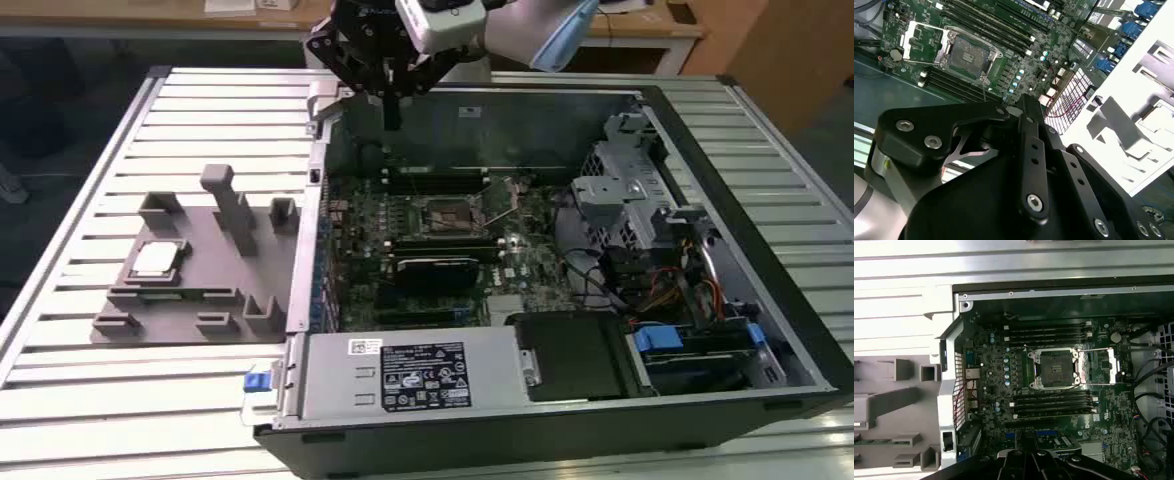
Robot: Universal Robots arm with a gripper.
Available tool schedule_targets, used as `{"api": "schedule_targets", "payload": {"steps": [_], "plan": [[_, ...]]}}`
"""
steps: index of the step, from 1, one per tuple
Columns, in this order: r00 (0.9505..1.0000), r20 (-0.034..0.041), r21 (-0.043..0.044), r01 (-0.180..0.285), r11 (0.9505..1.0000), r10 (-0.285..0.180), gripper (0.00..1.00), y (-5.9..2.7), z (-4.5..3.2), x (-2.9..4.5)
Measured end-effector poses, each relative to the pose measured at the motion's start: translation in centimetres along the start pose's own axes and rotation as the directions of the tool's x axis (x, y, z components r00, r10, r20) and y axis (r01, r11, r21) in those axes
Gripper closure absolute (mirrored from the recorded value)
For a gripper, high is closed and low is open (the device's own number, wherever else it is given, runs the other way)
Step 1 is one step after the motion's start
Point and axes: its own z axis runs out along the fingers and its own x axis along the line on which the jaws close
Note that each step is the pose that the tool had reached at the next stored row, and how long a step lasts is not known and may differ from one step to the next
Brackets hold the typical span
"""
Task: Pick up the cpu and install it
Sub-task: 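Reach for the cpu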
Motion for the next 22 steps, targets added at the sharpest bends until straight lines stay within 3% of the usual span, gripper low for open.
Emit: {"api": "schedule_targets", "payload": {"steps": [13, 22], "plan": [[1.0000, 0.0001, 0.0000, 0.000, 1.0000, 0.000, 0.89, -0.01, 0.00, 0.08], [1.0000, 0.0000, -0.0001, 0.000, 1.0000, 0.000, 0.89, -0.09, -0.03, 1.26]]}}
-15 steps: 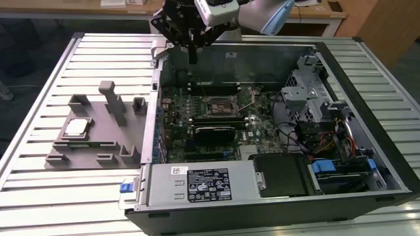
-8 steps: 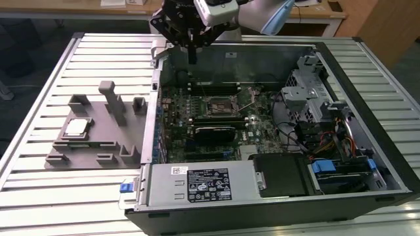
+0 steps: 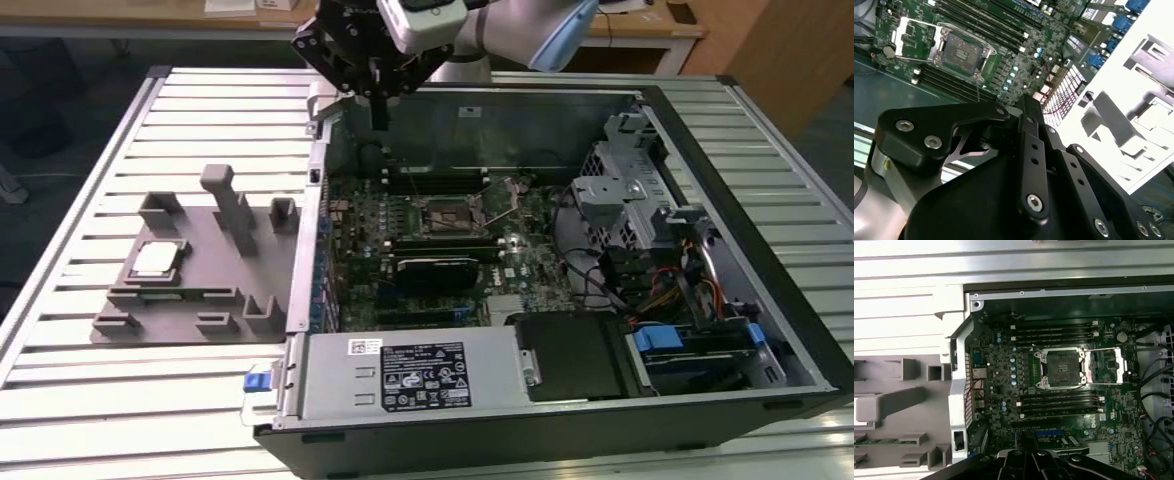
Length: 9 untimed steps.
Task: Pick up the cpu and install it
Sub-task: 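Reach for the cpu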
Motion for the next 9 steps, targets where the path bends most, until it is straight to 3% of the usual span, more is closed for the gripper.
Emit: {"api": "schedule_targets", "payload": {"steps": [9], "plan": [[1.0000, 0.0001, 0.0000, 0.000, 1.0000, 0.000, 0.89, -0.13, -0.05, 1.80]]}}
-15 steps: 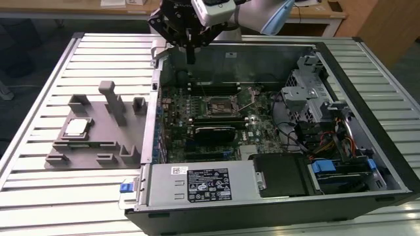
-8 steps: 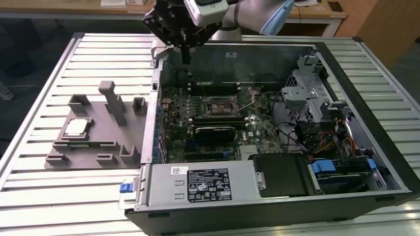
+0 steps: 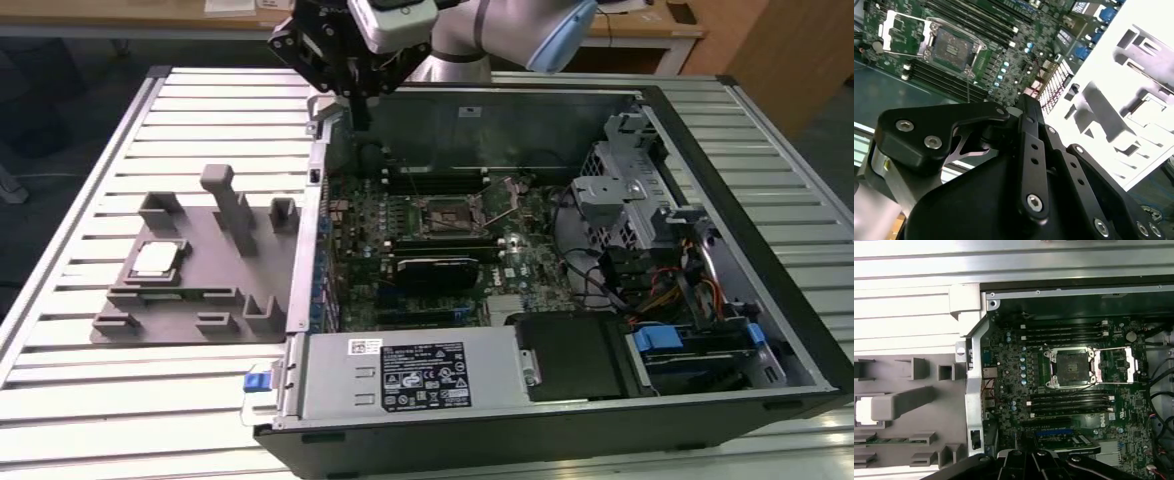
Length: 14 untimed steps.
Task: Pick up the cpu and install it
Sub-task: 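Reach for the cpu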
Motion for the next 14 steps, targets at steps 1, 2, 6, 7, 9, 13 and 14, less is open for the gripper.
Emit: {"api": "schedule_targets", "payload": {"steps": [1, 2, 6, 7, 9, 13, 14], "plan": [[1.0000, 0.0001, -0.0001, 0.000, 1.0000, 0.000, 0.89, -0.02, 0.00, 0.23], [1.0000, 0.0000, 0.0000, 0.000, 1.0000, 0.000, 0.89, -0.04, -0.01, 0.46], [1.0000, 0.0001, 0.0000, 0.000, 1.0000, 0.000, 0.89, -0.11, -0.04, 1.37], [1.0000, 0.0001, 0.0000, 0.000, 1.0000, 0.000, 0.89, -0.12, -0.04, 1.59], [1.0000, 0.0001, 0.0000, 0.000, 1.0000, 0.000, 0.89, -0.15, -0.06, 2.03], [1.0000, 0.0001, 0.0000, 0.000, 1.0000, 0.000, 0.89, -0.22, -0.08, 2.90], [1.0000, 0.0002, 0.0000, 0.000, 1.0000, 0.000, 0.89, -0.23, -0.09, 3.11]]}}
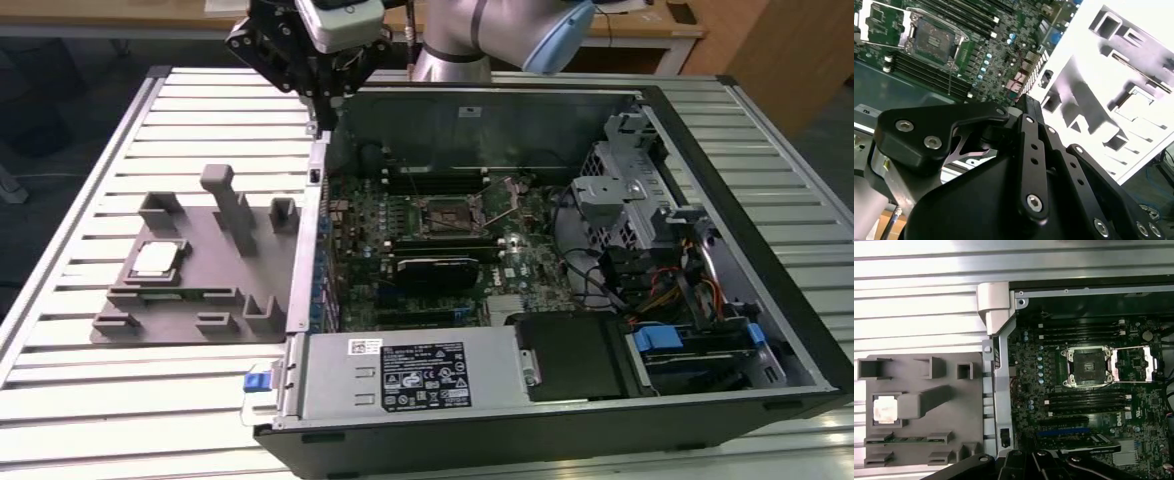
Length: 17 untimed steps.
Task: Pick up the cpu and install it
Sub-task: 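Reach for the cpu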
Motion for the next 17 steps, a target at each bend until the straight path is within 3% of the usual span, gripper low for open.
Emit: {"api": "schedule_targets", "payload": {"steps": [17], "plan": [[1.0000, 0.0001, 0.0000, 0.000, 1.0000, 0.000, 0.89, -0.27, -0.10, 3.61]]}}
